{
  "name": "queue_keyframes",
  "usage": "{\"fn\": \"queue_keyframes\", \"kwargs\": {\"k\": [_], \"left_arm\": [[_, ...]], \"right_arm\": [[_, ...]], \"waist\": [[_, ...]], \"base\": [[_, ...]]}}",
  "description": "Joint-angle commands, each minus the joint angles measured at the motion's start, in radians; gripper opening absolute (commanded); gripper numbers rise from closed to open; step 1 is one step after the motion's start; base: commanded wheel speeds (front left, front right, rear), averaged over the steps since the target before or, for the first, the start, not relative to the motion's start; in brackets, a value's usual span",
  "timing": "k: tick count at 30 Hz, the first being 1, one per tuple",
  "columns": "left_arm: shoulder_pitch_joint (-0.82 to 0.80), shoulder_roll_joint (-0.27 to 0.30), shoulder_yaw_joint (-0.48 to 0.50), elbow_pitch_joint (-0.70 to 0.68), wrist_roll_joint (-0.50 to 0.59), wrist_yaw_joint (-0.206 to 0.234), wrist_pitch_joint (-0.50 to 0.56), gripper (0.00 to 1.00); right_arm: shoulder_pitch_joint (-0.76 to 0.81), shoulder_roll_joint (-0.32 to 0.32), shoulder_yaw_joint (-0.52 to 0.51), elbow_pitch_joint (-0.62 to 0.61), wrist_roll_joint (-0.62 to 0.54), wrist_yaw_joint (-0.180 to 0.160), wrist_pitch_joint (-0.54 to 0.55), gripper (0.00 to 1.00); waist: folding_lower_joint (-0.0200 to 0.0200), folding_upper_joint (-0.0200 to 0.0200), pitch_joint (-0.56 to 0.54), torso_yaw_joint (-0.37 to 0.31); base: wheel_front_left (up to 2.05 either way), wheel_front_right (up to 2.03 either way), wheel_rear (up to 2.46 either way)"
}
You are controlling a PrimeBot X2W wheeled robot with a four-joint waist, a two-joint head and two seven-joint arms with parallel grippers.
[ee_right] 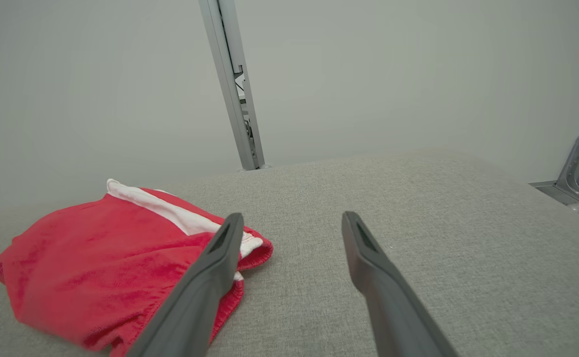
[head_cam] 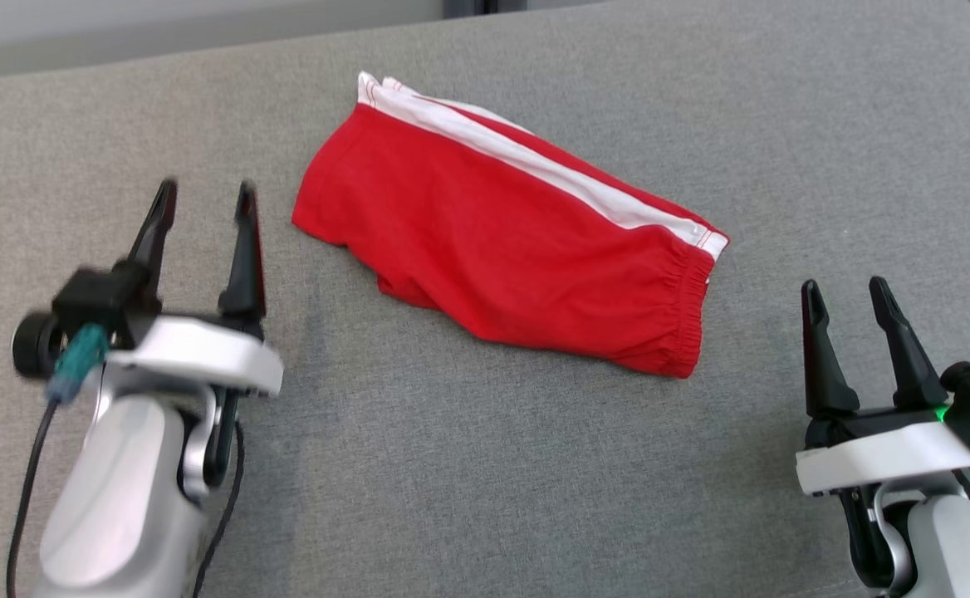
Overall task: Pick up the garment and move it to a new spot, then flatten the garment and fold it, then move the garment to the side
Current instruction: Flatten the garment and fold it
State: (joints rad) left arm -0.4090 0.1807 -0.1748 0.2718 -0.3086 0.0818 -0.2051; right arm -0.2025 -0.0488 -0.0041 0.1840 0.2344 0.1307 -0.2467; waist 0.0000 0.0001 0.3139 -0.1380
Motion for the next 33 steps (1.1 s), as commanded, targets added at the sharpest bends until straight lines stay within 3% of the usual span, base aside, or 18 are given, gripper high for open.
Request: {"fn": "queue_keyframes", "kwargs": {"k": [1,7,12,19,25,26,27,33], "left_arm": [[-0.060,0.003,-0.013,0.017,0.006,-0.018,0.013,1.00],[-0.208,-0.003,-0.059,0.141,-0.016,-0.096,0.093,1.00],[-0.301,-0.005,-0.078,0.327,-0.069,-0.163,0.202,1.00],[-0.373,0.012,-0.097,0.524,-0.110,-0.195,0.302,1.00],[-0.401,0.003,-0.160,0.611,-0.115,-0.209,0.361,1.00],[-0.404,0.002,-0.174,0.614,-0.111,-0.211,0.362,0.61],[-0.410,0.004,-0.183,0.618,-0.107,-0.212,0.357,0.00],[-0.425,0.003,-0.194,0.653,-0.113,-0.211,0.351,0.00]], "right_arm": [[-0.018,-0.005,-0.001,-0.009,-0.003,0.000,0.001,1.00],[-0.043,-0.005,0.015,-0.018,-0.003,0.000,0.006,1.00],[-0.065,-0.005,0.034,-0.005,0.009,0.000,0.000,1.00],[-0.077,-0.005,0.046,0.015,0.033,0.000,-0.011,1.00],[-0.083,-0.005,0.052,0.035,0.042,0.000,-0.014,1.00],[-0.085,-0.005,0.054,0.036,0.045,0.000,-0.015,1.00],[-0.087,-0.005,0.054,0.038,0.047,0.000,-0.016,1.00],[-0.089,-0.005,0.060,0.045,0.046,0.000,-0.019,1.00]], "waist": [[0.0000,-0.0001,0.027,-0.002],[0.0000,-0.0001,0.069,-0.020],[0.0000,-0.0001,0.090,-0.050],[0.0000,-0.0001,0.103,-0.070],[0.0000,-0.0001,0.105,-0.071],[0.0000,-0.0001,0.105,-0.071],[0.0000,-0.0001,0.105,-0.072],[0.0000,-0.0001,0.098,-0.073]], "base": [[0.00,0.00,0.00],[0.00,0.00,0.00],[0.00,0.00,0.00],[0.00,0.00,0.00],[0.00,0.00,0.00],[0.00,0.00,0.00],[0.00,0.00,0.00],[0.00,0.00,0.00]]}}
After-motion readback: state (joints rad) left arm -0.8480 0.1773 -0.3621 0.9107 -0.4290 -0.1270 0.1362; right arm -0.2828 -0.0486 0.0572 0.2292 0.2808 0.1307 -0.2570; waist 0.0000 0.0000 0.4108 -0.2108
